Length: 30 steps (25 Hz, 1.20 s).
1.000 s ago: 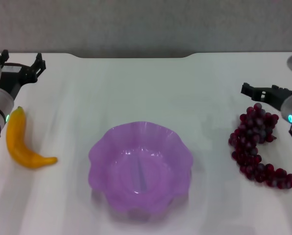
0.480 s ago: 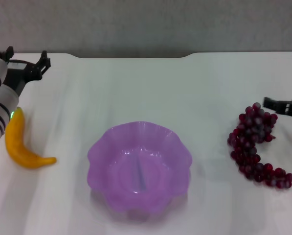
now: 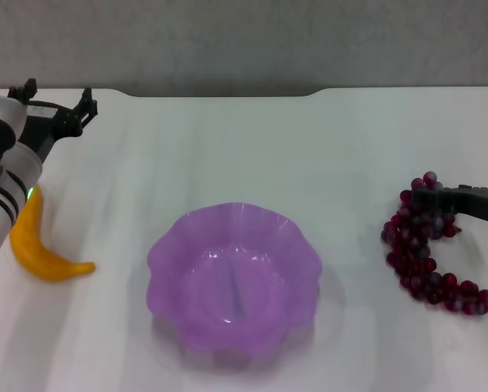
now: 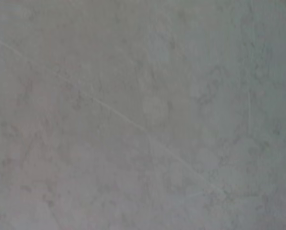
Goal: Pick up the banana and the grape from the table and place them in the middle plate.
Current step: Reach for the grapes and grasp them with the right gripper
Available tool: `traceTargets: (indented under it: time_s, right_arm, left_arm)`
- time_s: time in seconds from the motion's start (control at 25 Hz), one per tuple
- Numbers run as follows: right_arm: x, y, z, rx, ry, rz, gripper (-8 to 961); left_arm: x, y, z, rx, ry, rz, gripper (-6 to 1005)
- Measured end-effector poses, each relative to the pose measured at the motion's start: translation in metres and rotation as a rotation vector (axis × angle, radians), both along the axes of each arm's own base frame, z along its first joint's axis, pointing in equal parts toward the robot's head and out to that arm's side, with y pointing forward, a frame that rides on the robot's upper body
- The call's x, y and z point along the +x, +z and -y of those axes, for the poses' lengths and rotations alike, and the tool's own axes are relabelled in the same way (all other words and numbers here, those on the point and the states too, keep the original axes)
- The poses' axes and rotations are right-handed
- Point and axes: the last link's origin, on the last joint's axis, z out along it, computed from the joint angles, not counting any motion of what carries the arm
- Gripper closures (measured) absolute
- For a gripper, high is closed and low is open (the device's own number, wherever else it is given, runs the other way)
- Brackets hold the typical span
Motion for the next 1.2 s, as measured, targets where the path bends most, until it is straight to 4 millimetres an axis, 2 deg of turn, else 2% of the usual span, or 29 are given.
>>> traceTargets:
  time_s: [0.48, 0.76, 1.2]
  right_arm:
    - [-0.014, -0.029, 0.003, -0.071, 0.067, 0.057, 98]
    - [-0.008, -0.043, 0.014, -0.114, 0.043, 0.044, 99]
    - [0.008, -0.051, 0.026, -0.151, -0.001, 0.06, 101]
  left_arm:
    - [0.004, 0.0, -0.001, 0.001, -0.01, 0.0, 105]
    - [0.004, -0.001, -0.001, 0.0, -0.01, 0.001, 105]
    - [0.004, -0.001, -0.001, 0.001, -0.01, 0.002, 106]
